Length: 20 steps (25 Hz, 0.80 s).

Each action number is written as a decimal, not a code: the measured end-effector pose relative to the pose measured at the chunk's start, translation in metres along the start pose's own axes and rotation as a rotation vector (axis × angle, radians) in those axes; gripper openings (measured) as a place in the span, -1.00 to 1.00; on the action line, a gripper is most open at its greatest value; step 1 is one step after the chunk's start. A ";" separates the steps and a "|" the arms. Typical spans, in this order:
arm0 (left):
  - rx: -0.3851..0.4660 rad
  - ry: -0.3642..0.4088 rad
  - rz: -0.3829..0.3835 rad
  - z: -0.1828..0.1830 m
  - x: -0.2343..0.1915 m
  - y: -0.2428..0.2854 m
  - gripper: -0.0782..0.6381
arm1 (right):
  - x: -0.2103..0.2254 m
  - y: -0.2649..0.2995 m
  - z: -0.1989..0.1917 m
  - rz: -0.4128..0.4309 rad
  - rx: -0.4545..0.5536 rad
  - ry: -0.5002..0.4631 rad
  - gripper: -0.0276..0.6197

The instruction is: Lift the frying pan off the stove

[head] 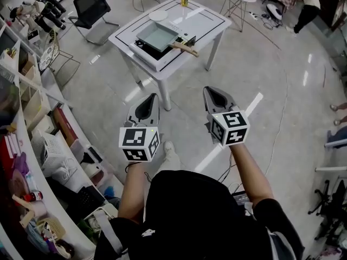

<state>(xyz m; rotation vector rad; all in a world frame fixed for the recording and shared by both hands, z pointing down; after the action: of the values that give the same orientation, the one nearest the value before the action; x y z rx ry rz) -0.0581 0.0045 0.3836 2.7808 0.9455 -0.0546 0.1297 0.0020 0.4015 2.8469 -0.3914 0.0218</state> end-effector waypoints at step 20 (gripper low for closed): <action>-0.018 -0.099 -0.060 0.026 -0.132 0.106 -0.75 | 0.000 0.171 0.037 -0.023 -0.067 -0.002 -0.91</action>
<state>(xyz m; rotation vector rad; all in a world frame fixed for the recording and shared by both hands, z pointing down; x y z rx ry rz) -0.0981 -0.1624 0.3902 2.7047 0.9992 -0.1900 0.0833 -0.1662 0.4107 2.7850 -0.3531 0.0020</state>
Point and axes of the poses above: the fingertips, and each gripper's own axes: y forward along the fingers, x to its right, z out of its top, the point moved 3 cm from there along -y, backward along the fingers, and after that the axes turned 4 degrees about -z, right-handed, at the moved point
